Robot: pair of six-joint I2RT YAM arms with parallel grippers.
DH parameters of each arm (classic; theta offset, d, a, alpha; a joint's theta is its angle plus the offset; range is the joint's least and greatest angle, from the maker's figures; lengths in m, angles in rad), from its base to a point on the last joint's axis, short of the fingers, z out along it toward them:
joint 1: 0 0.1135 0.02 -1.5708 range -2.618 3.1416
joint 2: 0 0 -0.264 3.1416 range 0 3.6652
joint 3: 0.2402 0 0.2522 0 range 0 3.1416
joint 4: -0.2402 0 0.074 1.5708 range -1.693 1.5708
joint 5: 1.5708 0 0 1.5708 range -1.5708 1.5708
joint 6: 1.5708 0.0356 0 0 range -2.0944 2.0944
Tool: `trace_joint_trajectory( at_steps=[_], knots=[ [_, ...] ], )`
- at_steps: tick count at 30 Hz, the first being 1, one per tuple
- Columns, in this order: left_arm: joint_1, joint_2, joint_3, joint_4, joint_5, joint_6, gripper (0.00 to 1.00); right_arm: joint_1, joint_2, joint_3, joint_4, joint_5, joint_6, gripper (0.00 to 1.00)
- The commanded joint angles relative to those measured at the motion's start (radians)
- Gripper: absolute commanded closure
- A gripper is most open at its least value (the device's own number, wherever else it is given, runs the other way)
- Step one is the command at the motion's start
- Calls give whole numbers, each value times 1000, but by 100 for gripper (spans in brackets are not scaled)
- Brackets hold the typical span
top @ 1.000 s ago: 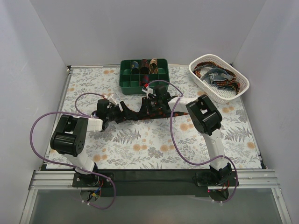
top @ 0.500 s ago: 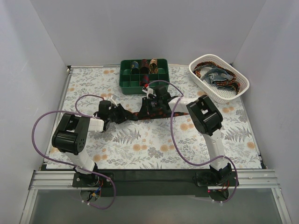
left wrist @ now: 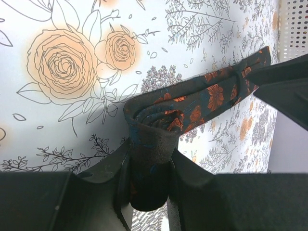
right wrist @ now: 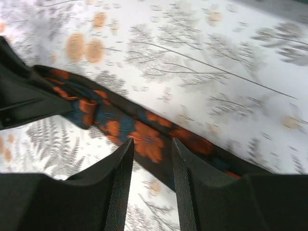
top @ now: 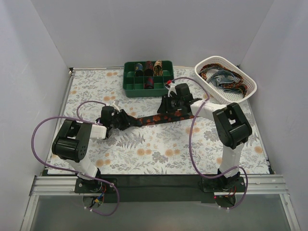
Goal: Roll the ties
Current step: Roll the tie
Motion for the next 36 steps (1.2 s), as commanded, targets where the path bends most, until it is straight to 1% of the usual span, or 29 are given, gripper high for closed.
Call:
trace_joint_trajectory(
  at_steps=[1,8,13,16,24,27,31,32,33,36],
  knots=[
    [-5,-36,-23,-37,-20,-1,87,-25,-52,-42,-47,146,-64,62],
    [-3,-39,-25,-37,-18,-5,87,-51,-90,-113,-72,247,-56,62],
    [-3,-40,-23,-39,-26,-22,87,-85,-92,-163,-75,244,-19,63],
    [-3,-47,-26,-42,-53,-45,88,-91,-92,-199,-81,235,4,63],
    [-2,-70,-51,-28,-144,-189,89,-90,-105,-286,-83,206,77,64],
    [0,-83,-56,-37,-179,-212,89,-90,-110,-298,-81,204,88,64],
    [0,-108,-53,-86,-277,-215,89,-87,-118,-302,-81,192,96,64],
    [-2,-117,-50,-100,-294,-212,92,-85,-118,-298,-81,189,96,64],
    [0,-122,-46,-118,-305,-205,92,-81,-118,-298,-81,187,96,64],
    [-2,-136,-24,-151,-331,-141,93,-70,-119,-295,-81,181,99,64]
  ],
)
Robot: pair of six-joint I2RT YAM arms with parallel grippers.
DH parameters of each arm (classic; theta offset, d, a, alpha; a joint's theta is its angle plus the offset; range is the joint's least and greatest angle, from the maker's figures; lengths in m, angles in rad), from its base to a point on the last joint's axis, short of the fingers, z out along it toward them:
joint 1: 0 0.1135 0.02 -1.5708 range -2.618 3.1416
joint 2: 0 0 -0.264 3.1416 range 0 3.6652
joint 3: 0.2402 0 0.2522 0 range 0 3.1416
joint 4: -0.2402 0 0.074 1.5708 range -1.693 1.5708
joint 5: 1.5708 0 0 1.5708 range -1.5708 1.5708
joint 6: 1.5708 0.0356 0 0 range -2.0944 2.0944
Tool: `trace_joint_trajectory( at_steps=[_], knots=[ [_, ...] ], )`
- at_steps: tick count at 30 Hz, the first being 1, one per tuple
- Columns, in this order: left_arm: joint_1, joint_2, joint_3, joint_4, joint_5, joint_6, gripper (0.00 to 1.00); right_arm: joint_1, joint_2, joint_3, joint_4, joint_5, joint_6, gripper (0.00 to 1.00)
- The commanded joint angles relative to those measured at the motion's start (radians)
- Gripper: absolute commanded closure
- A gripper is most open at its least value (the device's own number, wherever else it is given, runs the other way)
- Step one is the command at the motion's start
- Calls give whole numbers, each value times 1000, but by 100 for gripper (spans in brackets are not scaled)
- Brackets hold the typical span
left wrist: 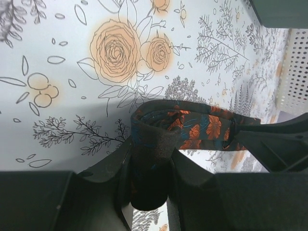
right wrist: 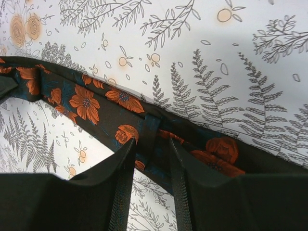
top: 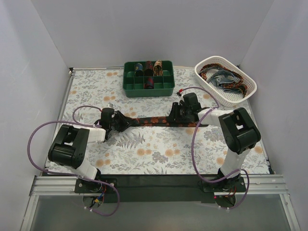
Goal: Roll the ties
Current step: Roll the tie
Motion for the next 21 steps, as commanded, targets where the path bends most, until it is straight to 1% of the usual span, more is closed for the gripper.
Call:
trace_joint_trajectory(
  at_steps=[1,3,4,5,7,8,10,11,13,14,17,21],
  knots=[
    [10,-49,39,-95,-150,103,93,5,6,-33,-111,31,-10,64],
    [5,-58,65,-164,-188,145,94,9,4,-27,-111,31,-10,64],
    [-2,-63,88,-187,-203,192,96,11,0,-24,-111,26,-10,64],
    [-5,-67,100,-236,-250,212,97,14,0,-19,-111,27,-12,64],
    [-18,-75,130,-287,-286,257,99,15,-9,-11,-113,26,-15,64],
    [-25,-78,157,-336,-307,310,99,18,-14,-11,-114,27,-15,63],
    [-56,-83,196,-382,-392,357,99,20,-32,-8,-119,31,-18,61],
    [-68,-80,232,-436,-428,399,100,20,-40,-5,-119,31,-21,57],
    [-96,-75,258,-502,-514,444,100,18,-69,-5,-130,40,-24,57],
    [-103,-75,284,-534,-536,459,100,18,-80,-8,-131,43,-28,54],
    [-123,-63,321,-591,-627,516,100,18,-126,-14,-140,64,-51,48],
    [-157,-47,377,-635,-737,597,100,20,-170,-31,-148,96,-70,42]
  ],
)
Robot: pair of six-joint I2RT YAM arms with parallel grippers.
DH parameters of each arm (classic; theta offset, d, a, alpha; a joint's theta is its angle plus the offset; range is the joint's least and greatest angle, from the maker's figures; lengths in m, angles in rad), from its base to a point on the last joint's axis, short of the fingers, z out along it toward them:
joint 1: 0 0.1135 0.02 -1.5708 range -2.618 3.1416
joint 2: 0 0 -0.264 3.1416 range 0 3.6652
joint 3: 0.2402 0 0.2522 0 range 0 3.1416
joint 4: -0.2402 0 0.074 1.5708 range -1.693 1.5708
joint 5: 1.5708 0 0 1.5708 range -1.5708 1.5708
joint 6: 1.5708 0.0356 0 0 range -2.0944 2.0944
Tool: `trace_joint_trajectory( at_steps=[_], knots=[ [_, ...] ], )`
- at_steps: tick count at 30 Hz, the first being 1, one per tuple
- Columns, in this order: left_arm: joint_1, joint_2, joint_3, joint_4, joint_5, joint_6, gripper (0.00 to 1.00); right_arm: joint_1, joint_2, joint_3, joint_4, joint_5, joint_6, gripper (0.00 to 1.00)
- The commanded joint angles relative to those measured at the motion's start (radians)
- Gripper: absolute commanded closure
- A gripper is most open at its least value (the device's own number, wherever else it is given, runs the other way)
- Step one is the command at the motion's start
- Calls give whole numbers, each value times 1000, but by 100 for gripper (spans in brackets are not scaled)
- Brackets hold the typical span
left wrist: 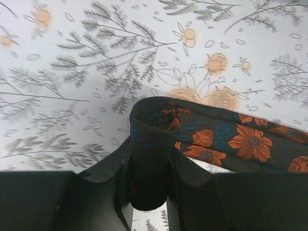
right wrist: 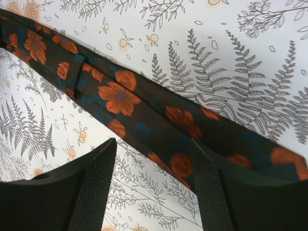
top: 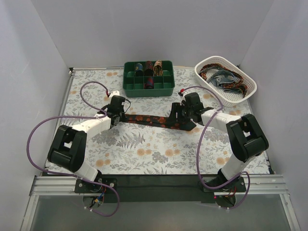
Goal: Roll the ties
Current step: Roll the tie
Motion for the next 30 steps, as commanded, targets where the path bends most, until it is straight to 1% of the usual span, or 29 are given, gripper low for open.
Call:
trace_joint_trajectory(
  at_steps=[1,9,13,15,19,24,29,30],
  knots=[
    [-39,-6,68,-93,-201,140,100,-1,-61,-17,-31,50,-40,42],
    [-142,54,133,-140,-405,270,100,-2,-69,-57,-32,55,-46,43],
    [-191,127,149,-145,-480,307,99,-1,-72,-60,-31,58,-51,43],
    [-203,147,165,-151,-500,316,100,-4,-73,-60,-31,57,-54,43],
    [-238,185,189,-165,-500,320,97,-2,-73,-63,-31,55,-55,43],
    [-271,245,223,-198,-496,306,90,-5,-73,-69,-28,52,-55,43],
    [-298,311,284,-284,-492,258,86,-5,-67,-68,-21,38,-52,43],
    [-303,319,295,-292,-492,254,84,-5,-64,-71,-20,37,-49,44]
  ],
)
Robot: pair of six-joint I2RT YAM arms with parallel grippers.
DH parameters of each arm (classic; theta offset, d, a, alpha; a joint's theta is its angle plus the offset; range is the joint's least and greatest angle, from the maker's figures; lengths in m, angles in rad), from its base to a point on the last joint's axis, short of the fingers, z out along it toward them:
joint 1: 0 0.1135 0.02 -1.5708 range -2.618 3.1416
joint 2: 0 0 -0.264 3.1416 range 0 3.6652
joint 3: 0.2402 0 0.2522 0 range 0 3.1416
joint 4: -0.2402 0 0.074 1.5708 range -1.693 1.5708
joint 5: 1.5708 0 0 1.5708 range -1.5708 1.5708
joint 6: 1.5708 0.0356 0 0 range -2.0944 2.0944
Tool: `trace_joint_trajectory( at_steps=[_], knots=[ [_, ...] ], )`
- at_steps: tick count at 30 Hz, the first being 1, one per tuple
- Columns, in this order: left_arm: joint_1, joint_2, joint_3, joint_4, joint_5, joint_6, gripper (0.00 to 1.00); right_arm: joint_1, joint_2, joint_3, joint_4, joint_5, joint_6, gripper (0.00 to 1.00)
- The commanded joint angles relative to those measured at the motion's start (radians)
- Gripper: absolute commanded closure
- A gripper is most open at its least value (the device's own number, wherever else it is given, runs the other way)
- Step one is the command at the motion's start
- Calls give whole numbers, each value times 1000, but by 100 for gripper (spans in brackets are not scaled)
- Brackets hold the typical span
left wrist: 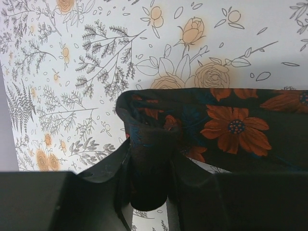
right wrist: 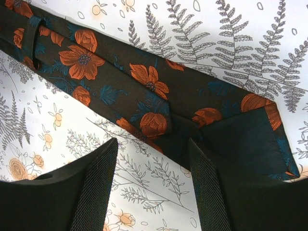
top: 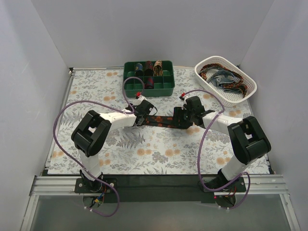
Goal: Roll the ties
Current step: Roll the tie
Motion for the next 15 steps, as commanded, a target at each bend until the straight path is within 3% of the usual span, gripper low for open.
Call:
trace_joint_trajectory(
  at_steps=[1,7,15],
  knots=[
    [-23,25,51,-64,-3,-37,81,-3,-18,-8,26,-7,-6,44],
    [-41,33,80,-101,26,-43,60,-5,-18,-10,27,-13,-4,44],
    [-47,24,120,-168,102,-57,46,-6,-8,-4,34,-26,-1,44]
  ],
)
